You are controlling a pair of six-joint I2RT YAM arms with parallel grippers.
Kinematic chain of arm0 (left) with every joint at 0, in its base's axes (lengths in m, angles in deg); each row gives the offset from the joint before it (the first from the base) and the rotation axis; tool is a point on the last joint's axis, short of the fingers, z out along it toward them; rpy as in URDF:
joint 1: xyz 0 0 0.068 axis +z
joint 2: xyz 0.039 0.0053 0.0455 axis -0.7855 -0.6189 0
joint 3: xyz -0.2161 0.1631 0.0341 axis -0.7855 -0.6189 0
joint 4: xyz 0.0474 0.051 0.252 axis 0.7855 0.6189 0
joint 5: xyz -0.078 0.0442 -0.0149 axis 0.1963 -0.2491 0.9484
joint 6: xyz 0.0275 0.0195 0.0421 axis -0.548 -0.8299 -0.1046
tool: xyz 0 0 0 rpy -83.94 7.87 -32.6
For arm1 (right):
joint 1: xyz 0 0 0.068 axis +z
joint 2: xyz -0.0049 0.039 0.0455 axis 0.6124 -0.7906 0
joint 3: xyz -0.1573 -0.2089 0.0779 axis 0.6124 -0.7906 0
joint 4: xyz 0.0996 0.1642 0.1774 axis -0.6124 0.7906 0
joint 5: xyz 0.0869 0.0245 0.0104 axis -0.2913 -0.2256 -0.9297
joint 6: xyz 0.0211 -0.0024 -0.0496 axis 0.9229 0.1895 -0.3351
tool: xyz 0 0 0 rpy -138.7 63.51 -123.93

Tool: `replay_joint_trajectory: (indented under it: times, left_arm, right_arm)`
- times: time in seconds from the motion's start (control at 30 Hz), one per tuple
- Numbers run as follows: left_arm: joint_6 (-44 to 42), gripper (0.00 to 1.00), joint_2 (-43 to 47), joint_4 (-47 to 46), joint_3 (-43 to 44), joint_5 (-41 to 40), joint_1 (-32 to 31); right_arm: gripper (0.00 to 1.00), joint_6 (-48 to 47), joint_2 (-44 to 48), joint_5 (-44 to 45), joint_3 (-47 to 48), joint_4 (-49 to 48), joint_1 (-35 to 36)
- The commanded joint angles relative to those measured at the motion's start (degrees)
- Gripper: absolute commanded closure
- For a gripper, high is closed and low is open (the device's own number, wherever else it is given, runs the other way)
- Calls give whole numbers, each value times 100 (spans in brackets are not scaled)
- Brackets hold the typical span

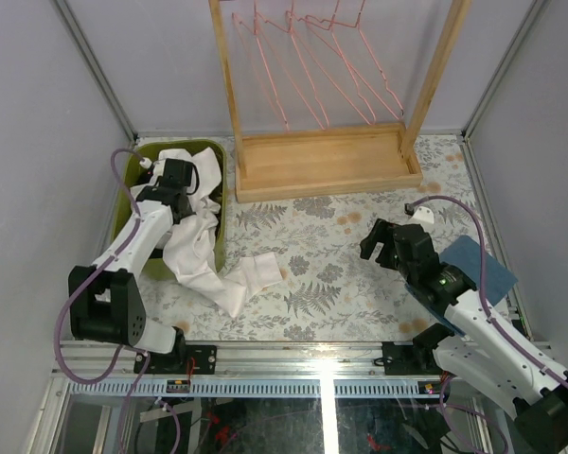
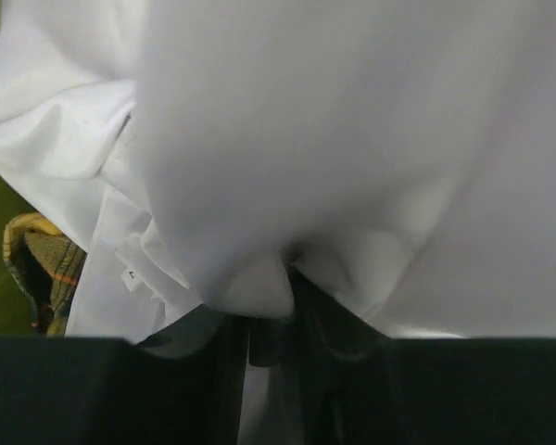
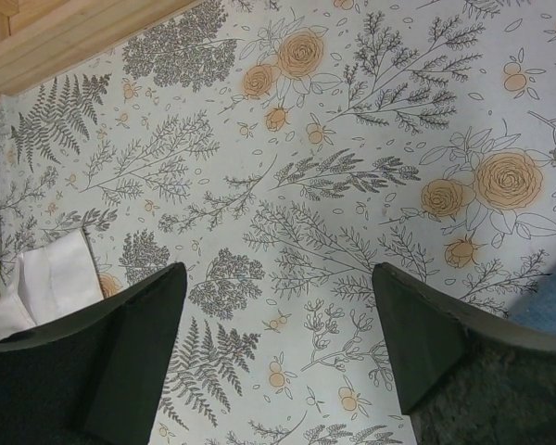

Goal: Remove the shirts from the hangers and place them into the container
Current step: Place the shirt in the bin.

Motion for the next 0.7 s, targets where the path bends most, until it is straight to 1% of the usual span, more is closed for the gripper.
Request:
replay_joint_trajectory:
  times: [0.0,0.07,0.13,0.23,0.3,0.37,0.43,0.53,0.6,0.63,0.67]
  left_arm:
    - [210,66,326,245,-5,167,156]
    - [192,57,598,335,161,142,206]
    - [175,38,844,466,389,109,228]
    - [178,27,1175,710,817,2,239]
    - [218,22,1378,821,1077,-16,243]
    - [233,12,1595,841,1243,61,248]
    - [252,5,1699,831,1394,225,241]
    - [82,2,1704,418,1504,996,247]
    - [-35,2,1492,54,1562,1626,246]
    - [-92,2,1308,-84,1622,1967,246]
    - [-99,5,1072,-209,1711,2199,247]
  right_arm:
    - [11,-18,230,162,103,-13,24]
    - [11,5,280,173,62,-45,25]
    - [11,10,283,166,54,-73,24]
    - [11,5,224,146,84,-92,24]
    - [11,4,172,125,108,-85,24]
    - [11,12,134,99,128,-83,25]
    - [11,30,125,84,125,-82,24]
    - [11,51,144,73,110,-96,25]
    - [11,52,162,77,108,-109,24]
    - [11,50,168,77,114,-97,24]
    - [11,52,172,78,127,-86,24]
